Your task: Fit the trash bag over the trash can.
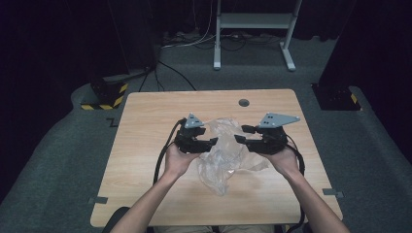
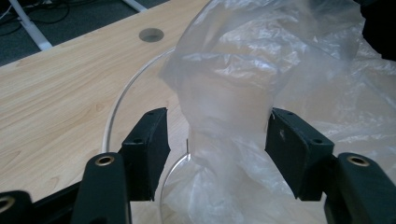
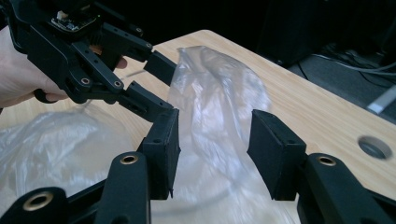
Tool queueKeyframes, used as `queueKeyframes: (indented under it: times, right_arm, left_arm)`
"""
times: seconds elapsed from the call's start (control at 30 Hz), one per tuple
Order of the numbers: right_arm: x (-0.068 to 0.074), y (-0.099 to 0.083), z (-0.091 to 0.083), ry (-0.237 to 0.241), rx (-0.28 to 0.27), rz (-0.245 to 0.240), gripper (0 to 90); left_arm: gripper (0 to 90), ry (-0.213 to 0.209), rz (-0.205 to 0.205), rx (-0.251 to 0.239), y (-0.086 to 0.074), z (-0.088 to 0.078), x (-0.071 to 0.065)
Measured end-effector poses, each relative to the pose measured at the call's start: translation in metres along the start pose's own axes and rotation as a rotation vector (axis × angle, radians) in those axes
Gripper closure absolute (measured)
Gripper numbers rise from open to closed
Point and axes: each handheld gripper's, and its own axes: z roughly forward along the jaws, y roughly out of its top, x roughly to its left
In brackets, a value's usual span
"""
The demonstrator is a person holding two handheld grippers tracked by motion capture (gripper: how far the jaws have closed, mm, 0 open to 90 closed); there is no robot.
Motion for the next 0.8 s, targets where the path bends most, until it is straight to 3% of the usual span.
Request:
queueKeyframes:
  times: [0.3,0.4,0.53,0.6,0.67,0.8]
  right_arm:
    - [-0.012,-0.016,-0.018,-0.061,0.02,0.054,51.9]
    - [-0.022,-0.024,-0.019,-0.09,0.031,0.095,51.9]
    - [-0.032,-0.032,-0.014,-0.071,0.037,0.145,53.5]
    - [-0.035,-0.035,-0.01,-0.055,0.047,0.155,59.5]
    - [-0.036,-0.036,-0.007,-0.038,0.051,0.145,71.1]
    - [-0.034,-0.031,-0.004,-0.011,0.028,0.129,86.2]
  left_arm:
    - [39.9,0.007,0.018,0.039,0.006,0.011,-0.004]
    - [39.9,0.011,0.021,0.048,0.006,0.012,-0.004]
    - [39.9,0.016,0.019,0.049,0.006,0.011,-0.003]
    - [39.8,0.015,0.018,0.048,0.005,0.011,-0.003]
    - [39.7,0.011,0.015,0.041,0.005,0.009,-0.003]
    - [38.5,0.001,0.01,0.012,0.003,0.003,-0.002]
